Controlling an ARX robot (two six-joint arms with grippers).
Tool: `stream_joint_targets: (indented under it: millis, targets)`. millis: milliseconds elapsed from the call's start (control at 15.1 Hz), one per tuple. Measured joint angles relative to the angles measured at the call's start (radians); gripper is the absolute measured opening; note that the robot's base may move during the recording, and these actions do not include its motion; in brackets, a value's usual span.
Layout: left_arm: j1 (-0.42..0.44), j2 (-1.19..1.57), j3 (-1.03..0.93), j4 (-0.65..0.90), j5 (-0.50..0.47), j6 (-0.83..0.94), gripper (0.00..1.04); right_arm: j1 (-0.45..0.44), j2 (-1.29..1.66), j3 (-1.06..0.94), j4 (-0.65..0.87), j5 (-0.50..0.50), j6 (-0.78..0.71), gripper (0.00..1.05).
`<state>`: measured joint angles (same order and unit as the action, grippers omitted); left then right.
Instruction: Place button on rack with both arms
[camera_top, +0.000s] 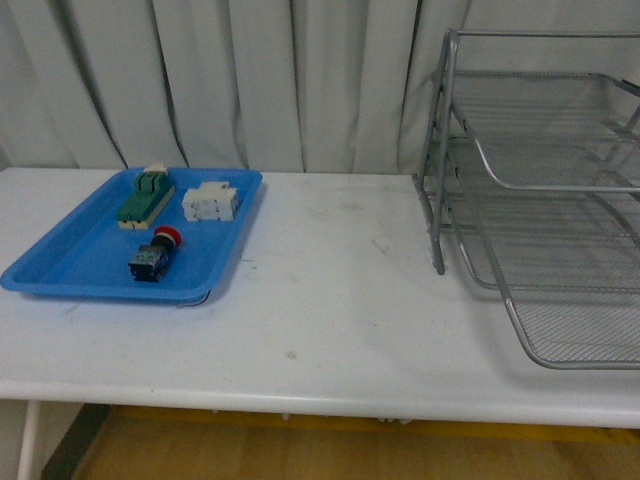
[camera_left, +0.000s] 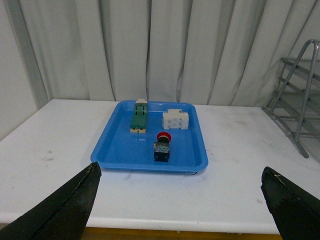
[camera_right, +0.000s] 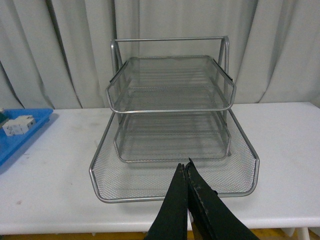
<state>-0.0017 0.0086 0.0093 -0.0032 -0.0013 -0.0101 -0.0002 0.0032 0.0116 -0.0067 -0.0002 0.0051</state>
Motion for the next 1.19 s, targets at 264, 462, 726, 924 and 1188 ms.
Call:
stream_joint_targets:
  millis: [264, 462, 726, 924, 1188]
  targets:
    - [0.0, 0.0, 0.0, -0.001, 0.001, 0.0, 0.98, 0.0, 0.0, 0.0, 0.003, 0.0, -0.002, 0.14]
    - [0.0, 0.0, 0.0, 0.0, 0.001, 0.0, 0.98, 0.0, 0.0, 0.0, 0.003, 0.0, -0.002, 0.5]
    - [0.0, 0.0, 0.0, -0.001, 0.001, 0.0, 0.98, 0.0, 0.0, 0.0, 0.003, 0.0, -0.002, 0.99]
    - [-0.082, 0.315, 0.192, -0.254, -0.044, -0.188, 0.98, 0.0, 0.0, 0.0, 0.003, 0.0, -0.002, 0.98]
    - [-0.066, 0.891, 0.388, 0.187, 0.066, -0.226, 0.98, 0.0, 0.0, 0.0, 0.003, 0.001, -0.002, 0.98]
